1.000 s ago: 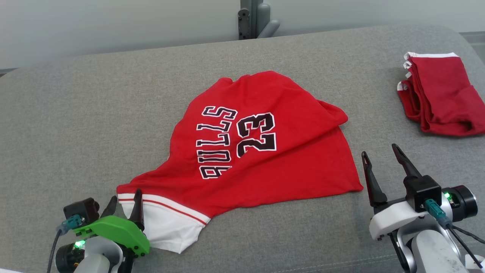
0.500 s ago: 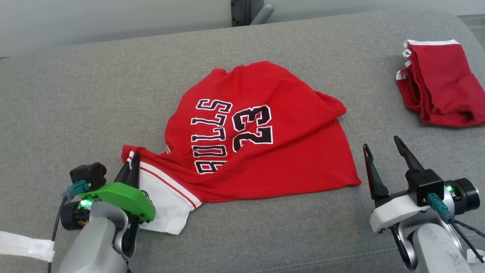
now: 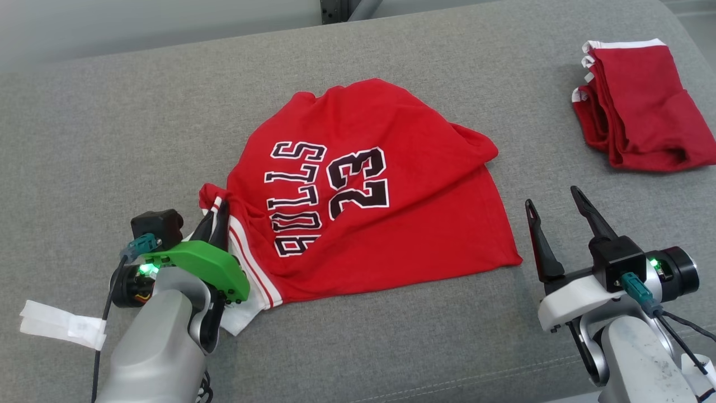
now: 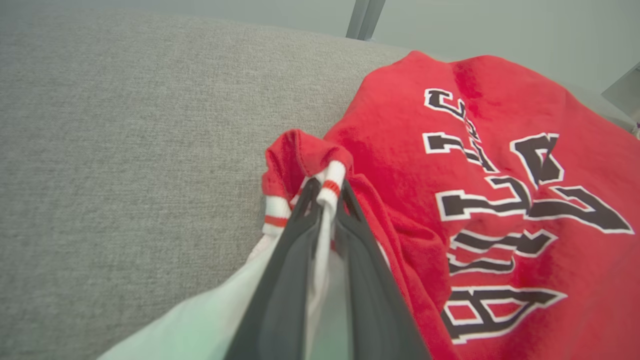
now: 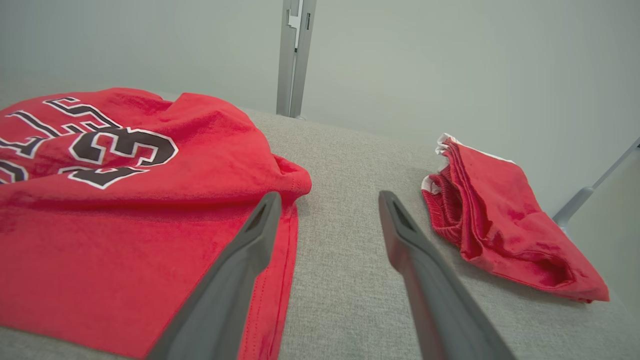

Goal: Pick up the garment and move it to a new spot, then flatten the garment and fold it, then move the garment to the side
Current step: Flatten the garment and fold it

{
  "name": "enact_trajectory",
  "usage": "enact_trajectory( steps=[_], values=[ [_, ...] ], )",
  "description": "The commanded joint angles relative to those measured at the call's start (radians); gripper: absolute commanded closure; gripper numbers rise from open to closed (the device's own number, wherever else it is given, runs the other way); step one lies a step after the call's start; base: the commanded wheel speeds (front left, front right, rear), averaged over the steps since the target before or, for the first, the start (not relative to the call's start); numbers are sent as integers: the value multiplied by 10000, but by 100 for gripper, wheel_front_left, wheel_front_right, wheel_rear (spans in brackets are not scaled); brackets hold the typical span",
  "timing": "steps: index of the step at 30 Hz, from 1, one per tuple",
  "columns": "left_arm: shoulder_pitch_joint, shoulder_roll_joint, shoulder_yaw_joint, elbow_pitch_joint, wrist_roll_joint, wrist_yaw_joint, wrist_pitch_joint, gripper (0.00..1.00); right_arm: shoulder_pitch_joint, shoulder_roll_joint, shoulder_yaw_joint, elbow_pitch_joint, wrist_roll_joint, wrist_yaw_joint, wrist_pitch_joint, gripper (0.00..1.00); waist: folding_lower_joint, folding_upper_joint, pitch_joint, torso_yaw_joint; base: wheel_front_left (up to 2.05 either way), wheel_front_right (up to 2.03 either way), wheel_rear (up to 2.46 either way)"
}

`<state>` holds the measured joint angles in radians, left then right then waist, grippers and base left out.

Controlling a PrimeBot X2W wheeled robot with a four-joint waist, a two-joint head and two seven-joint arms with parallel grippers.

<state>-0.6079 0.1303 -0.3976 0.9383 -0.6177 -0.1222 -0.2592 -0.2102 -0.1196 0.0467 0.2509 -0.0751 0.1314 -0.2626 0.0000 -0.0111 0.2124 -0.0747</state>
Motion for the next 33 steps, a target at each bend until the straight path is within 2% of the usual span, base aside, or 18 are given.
enact_trajectory(
  steps=[1,6,20,27,33],
  values=[
    [-159,-32,-43,159,33,-28,-43,0,-46,-15,-15,37,-29,-16,-28,0,0,111,-87,-19,0,0,0],
    [-69,106,100,40,174,-58,-62,0,126,10,-108,55,-30,-16,-28,0,0,111,-294,93,0,0,0],
    [1394,661,850,-2316,1133,-58,-62,0,584,195,-273,-71,-38,-16,-28,0,0,111,-1135,684,0,0,0],
    [2123,882,1416,-3680,1374,186,-62,0,676,263,-214,-195,-39,-16,-28,0,0,111,-1310,752,0,0,0],
    [3458,835,1806,-5254,1569,469,-62,0,873,381,-355,-662,58,-16,-28,0,0,111,-1447,739,0,0,0]
  ],
)
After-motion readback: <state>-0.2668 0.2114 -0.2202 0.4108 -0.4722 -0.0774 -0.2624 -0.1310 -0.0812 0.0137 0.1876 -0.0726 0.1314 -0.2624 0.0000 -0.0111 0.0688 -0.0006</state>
